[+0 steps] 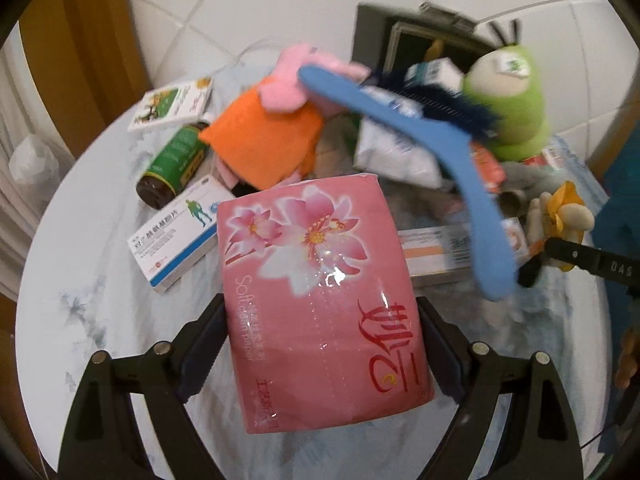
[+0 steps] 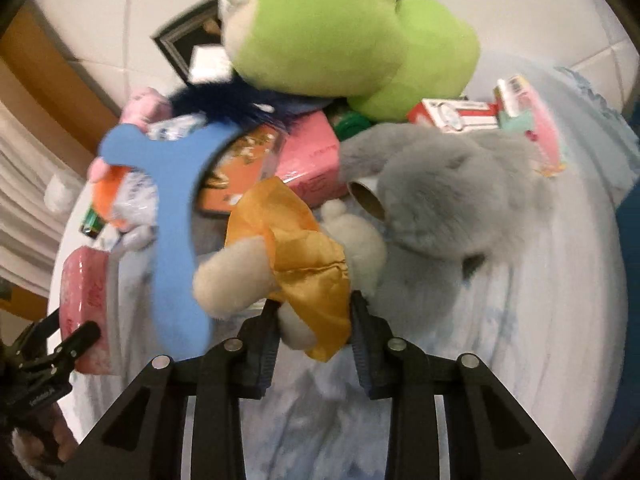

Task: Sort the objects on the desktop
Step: 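Grasp the pink flower tissue pack with the left gripper while the right grasps a plush toy with orange bow, then carry the tissue pack and plush toy over the blue crate and release both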

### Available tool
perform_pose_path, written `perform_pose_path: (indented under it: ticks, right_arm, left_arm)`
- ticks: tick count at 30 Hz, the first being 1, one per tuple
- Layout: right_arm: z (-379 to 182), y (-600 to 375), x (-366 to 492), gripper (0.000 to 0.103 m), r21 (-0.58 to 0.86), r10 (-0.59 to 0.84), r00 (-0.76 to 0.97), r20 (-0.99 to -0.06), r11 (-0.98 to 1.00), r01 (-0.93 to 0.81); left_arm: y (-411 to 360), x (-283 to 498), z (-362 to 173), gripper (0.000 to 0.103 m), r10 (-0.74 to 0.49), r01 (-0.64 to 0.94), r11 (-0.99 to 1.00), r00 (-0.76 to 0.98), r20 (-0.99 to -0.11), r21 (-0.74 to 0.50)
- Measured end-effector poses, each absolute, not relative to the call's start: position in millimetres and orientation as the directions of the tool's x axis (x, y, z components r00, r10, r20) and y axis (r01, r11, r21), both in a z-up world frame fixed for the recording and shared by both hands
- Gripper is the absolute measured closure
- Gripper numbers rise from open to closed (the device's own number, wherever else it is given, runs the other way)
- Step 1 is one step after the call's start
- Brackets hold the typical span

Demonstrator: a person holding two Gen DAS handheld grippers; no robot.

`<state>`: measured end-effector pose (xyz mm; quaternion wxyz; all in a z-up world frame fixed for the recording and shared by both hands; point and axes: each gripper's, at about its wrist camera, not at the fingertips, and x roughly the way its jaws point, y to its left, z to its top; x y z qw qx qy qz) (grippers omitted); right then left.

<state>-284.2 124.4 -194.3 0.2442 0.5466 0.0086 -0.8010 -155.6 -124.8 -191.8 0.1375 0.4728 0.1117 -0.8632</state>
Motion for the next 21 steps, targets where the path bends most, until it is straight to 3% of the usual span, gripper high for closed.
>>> perform_pose_path:
  ticks: [11,21]
  right_arm:
    - [-97.9,176.4,-201.2,0.071,0.262,-0.444,-0.451,-0.775,-0.874,0.409]
    - [-12.2,248.1,-108.6,0.071,0.198,-0.378,-0.657,-0.653,-0.922,0.334]
  left_arm:
    - [-54.8,-111.4,-115.6,0.013,-0.068,0.191,-0.978,-0.662,-0.747,-0.08]
    - [41.9,-86.6,-49.5,0.013,0.069,-0.035,-0.997,-0.766,-0.639,-0.065]
